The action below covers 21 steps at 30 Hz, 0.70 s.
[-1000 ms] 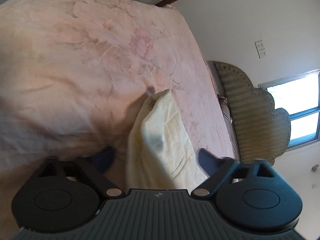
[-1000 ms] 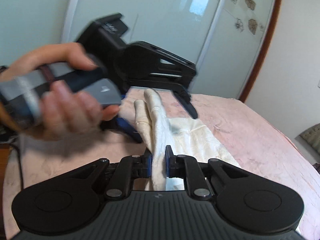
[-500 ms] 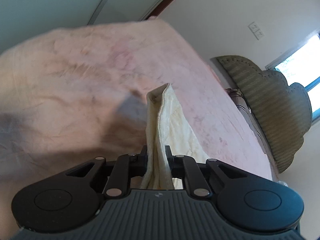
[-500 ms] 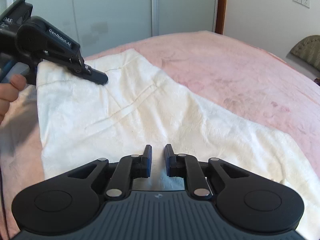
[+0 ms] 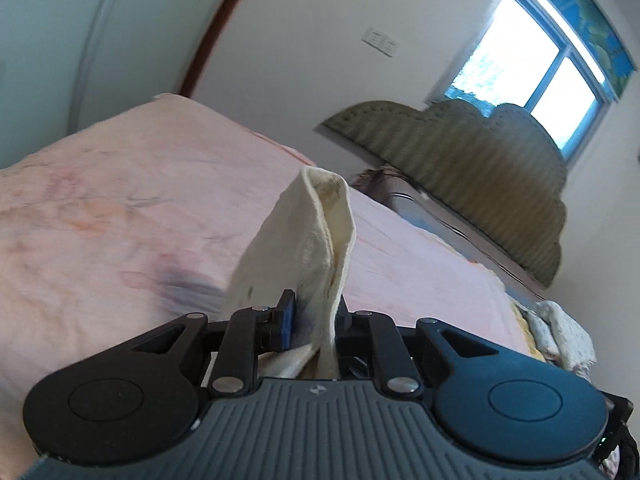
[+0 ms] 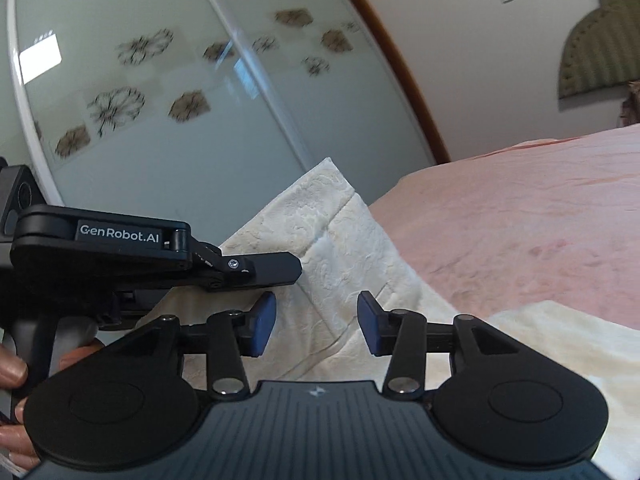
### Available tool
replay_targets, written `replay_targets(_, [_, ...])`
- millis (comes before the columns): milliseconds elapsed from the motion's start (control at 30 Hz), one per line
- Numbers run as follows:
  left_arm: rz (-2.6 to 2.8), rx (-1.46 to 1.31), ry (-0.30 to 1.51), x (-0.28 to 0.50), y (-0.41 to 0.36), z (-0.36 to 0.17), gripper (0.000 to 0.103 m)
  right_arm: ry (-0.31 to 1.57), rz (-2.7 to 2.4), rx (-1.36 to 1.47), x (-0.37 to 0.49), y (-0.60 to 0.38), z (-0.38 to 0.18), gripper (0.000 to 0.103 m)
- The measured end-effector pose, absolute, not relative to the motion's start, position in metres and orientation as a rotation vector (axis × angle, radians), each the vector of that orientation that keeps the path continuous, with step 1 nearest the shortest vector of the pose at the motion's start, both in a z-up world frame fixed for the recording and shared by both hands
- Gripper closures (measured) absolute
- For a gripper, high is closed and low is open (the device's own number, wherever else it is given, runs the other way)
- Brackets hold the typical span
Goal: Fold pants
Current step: 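Fold the lifted edge over the pants with the left tool and release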
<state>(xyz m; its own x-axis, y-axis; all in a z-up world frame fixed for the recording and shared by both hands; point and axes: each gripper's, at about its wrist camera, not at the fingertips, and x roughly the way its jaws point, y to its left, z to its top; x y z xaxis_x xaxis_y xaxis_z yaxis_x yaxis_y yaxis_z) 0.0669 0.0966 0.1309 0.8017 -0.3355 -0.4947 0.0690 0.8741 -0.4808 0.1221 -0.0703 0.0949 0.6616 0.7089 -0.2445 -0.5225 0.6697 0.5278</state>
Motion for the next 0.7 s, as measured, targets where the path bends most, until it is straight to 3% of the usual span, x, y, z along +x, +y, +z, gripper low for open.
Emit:
replay_targets(233, [-0.401, -0.416, 0.623, 0.076, 0.004, 0.128, 0.081, 0.393, 0.557, 0.507, 0.099, -0.153, 0.092, 0.059])
replay_targets(400, [-0.475, -0.367, 0.678, 0.079, -0.063, 0.103, 0.072, 0.411, 0.397, 0.524, 0.075, -0.203, 0.082, 0.057])
replay_targets(700, [-0.523, -0.285, 0.801, 0.081, -0.146, 0.036, 0.071, 0.499, 0.193, 0.663, 0.056, -0.268, 0.039, 0.057])
